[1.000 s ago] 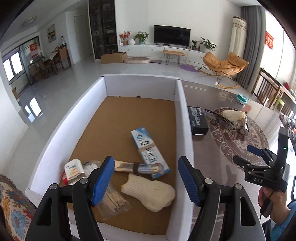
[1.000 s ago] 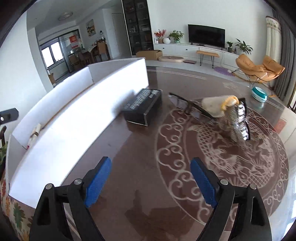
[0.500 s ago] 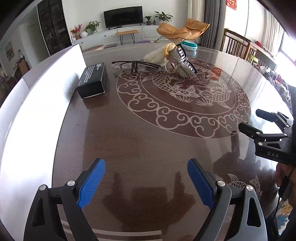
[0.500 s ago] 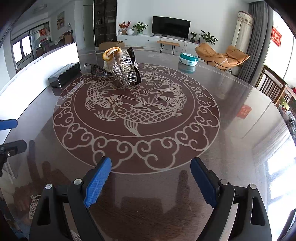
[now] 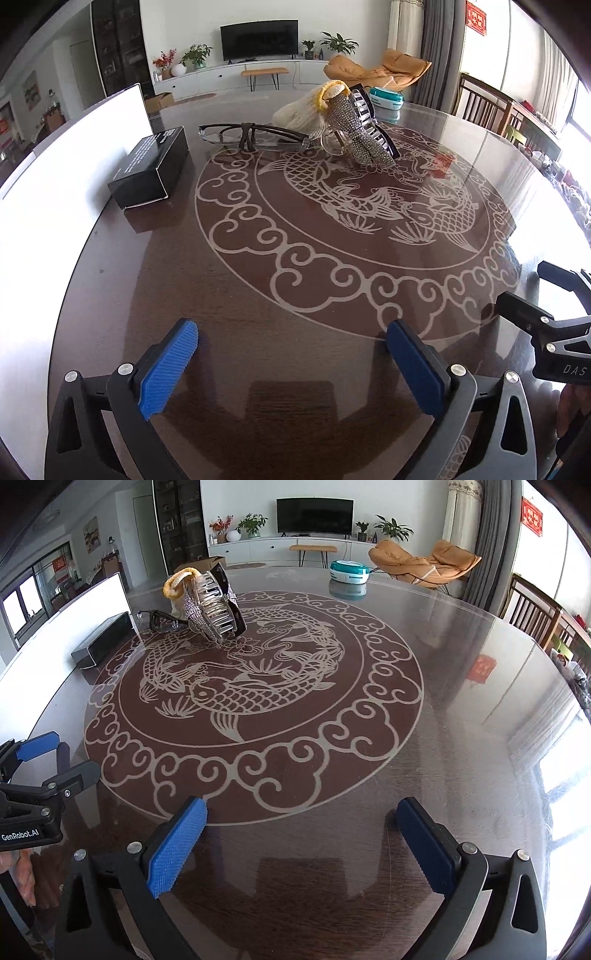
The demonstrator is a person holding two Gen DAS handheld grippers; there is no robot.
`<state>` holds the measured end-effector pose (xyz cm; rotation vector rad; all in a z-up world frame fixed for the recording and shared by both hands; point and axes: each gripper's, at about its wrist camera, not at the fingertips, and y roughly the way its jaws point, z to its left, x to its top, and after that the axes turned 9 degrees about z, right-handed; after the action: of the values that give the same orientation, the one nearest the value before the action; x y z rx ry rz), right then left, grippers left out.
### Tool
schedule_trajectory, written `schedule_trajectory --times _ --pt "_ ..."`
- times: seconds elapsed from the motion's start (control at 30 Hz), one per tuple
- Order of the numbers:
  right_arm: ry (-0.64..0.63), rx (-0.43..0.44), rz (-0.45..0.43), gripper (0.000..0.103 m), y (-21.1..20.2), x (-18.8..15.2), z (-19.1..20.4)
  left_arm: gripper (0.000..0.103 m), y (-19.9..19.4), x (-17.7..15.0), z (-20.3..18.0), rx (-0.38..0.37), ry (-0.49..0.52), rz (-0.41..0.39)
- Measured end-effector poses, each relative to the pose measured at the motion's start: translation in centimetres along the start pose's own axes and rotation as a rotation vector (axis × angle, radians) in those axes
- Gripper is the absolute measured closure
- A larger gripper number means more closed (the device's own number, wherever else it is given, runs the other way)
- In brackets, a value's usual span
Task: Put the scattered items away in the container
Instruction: 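Move both tools back over the table toward the black box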
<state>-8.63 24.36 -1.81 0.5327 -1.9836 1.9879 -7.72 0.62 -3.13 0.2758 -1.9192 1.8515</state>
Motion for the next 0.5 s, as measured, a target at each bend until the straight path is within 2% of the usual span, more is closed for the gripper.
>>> schedule_trajectory --times 0.5 --pt "-0.001 -0.001 0.001 0.000 0.09 0.00 0.07 0.000 0.23 0.01 0.17 -0.018 0.021 0.003"
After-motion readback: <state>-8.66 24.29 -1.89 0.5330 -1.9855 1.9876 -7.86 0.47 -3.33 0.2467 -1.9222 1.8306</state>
